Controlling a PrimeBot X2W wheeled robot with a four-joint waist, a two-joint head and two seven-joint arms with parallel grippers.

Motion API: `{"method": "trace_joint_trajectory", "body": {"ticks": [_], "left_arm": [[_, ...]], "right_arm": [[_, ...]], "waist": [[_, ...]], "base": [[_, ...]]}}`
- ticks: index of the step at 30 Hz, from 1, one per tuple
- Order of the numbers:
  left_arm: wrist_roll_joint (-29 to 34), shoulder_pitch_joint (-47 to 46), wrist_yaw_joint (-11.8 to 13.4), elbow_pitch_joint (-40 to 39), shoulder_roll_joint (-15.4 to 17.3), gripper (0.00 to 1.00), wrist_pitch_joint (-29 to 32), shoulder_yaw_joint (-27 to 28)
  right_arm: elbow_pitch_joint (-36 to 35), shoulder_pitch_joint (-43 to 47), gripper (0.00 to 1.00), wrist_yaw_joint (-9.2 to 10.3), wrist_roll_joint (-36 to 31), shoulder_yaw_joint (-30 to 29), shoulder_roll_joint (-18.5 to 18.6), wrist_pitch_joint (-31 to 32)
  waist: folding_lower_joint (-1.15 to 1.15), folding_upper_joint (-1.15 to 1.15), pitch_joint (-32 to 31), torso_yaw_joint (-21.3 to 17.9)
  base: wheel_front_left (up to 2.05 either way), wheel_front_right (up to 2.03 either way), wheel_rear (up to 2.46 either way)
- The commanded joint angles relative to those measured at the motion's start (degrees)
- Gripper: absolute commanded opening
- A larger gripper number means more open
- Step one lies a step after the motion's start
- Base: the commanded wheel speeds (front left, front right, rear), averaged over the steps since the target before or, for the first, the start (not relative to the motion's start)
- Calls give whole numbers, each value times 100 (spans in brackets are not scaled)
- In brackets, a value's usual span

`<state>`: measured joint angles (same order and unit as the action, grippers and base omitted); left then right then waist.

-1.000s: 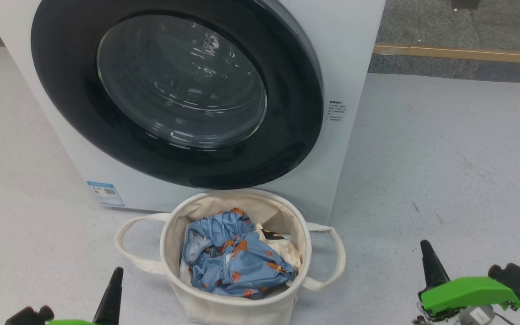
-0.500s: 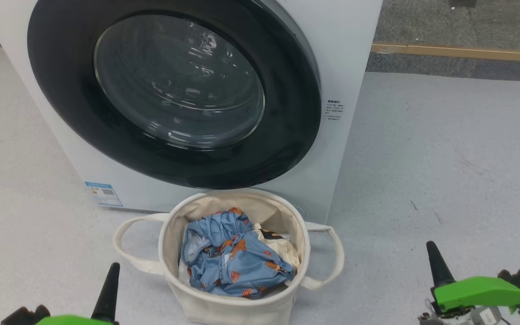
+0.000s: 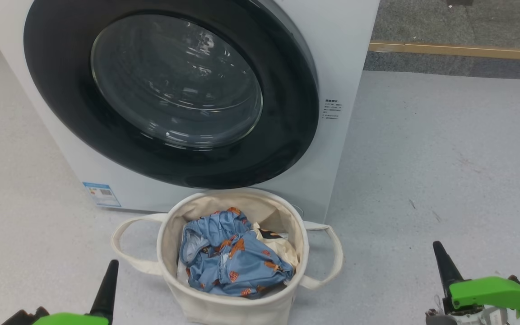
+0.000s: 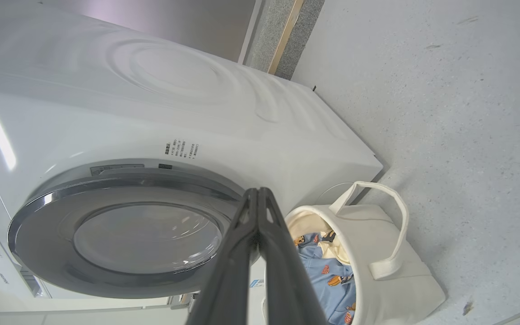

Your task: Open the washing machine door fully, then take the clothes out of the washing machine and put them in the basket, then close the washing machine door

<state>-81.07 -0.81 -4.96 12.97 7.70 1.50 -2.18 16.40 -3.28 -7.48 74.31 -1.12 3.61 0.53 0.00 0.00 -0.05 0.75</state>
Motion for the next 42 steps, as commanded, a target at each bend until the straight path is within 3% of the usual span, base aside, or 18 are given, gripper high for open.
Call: {"method": "trace_joint_trajectory", "body": {"ticks": [1,29,42], "left_arm": [[-93,-315,-52,-140,4,0,64,244],[-1145,-530,-250,104,-428,0,444,800],[-1152,-534,-253,107,-442,0,457,819]], "right_arm": [[-221,-268,0,-1,157,38,74,57],[-247,-274,0,-1,1910,-355,57,445],[-246,-276,0,-1,1915,-385,40,471]], "waist": [[0,0,1,-3],[0,0,23,-74],[0,0,23,-75]], "base": [[0,0,0],[0,0,0],[0,0,0]]}}
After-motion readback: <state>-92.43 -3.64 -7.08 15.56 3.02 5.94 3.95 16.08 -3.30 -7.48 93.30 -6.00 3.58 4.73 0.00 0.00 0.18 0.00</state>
